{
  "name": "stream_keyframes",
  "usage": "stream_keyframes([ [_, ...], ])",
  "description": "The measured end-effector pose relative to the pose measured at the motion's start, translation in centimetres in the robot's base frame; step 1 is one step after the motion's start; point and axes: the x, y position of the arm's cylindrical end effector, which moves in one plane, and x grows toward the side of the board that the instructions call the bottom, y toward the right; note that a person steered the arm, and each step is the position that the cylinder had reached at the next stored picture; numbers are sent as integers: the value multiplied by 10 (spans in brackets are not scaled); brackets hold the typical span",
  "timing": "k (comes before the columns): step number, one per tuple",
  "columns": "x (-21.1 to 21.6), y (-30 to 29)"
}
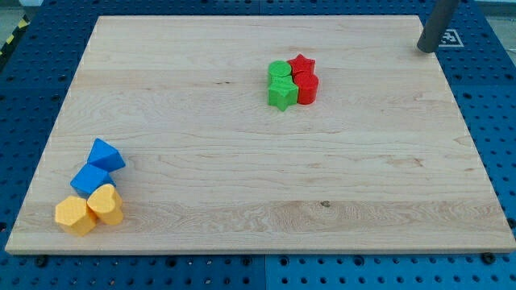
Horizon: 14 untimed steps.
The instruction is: Push the yellow hexagon to the center left
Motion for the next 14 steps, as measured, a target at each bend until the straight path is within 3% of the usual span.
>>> stream_keyframes([
  [2,2,0],
  [3,61,-24],
  [4,114,-86],
  [8,227,-271],
  [11,317,-371],
  [13,336,-467],
  [14,337,-481],
])
